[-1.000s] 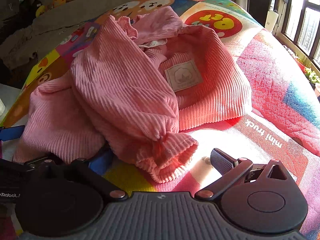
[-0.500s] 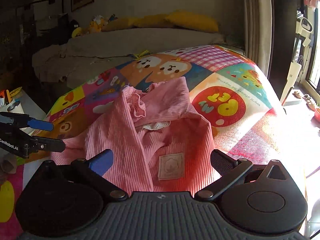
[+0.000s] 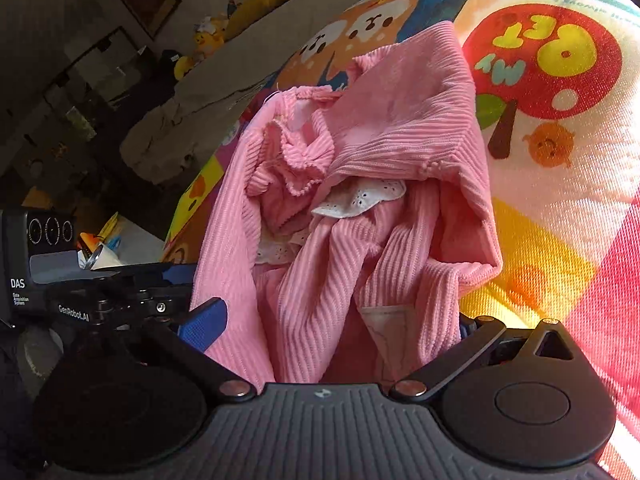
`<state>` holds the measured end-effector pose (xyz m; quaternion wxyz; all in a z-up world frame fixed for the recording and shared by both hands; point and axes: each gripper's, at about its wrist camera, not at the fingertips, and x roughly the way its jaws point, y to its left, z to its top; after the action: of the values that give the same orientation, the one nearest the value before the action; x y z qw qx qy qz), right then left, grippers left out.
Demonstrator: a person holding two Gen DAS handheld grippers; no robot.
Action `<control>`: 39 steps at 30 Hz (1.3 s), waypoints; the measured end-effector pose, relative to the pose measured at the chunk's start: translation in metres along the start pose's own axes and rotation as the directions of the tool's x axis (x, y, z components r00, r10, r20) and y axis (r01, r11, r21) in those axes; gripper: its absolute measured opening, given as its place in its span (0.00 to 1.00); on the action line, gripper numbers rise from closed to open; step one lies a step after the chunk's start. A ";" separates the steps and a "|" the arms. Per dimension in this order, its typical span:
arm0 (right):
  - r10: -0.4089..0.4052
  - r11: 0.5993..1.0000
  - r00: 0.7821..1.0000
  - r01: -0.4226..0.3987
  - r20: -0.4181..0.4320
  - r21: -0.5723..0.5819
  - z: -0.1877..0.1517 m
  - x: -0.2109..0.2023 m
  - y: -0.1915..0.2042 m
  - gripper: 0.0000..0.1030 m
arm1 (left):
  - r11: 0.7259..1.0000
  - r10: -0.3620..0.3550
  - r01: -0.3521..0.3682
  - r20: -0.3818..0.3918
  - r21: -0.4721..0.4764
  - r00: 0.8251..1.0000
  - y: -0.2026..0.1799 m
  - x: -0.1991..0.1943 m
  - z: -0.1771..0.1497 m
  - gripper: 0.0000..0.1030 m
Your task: Fold clothes
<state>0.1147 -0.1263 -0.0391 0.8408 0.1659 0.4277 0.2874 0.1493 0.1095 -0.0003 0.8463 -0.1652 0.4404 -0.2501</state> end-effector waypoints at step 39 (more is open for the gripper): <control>-0.368 0.908 0.919 0.387 0.139 -0.157 -0.077 -0.077 0.045 1.00 | 0.949 -0.110 0.129 -0.081 0.288 0.991 -0.050 -0.046 -0.100 1.00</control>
<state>0.0002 -0.1365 -0.0122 0.9136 0.0179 0.3784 0.1476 0.0304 0.0883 -0.0002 0.8301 -0.0566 0.4149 -0.3682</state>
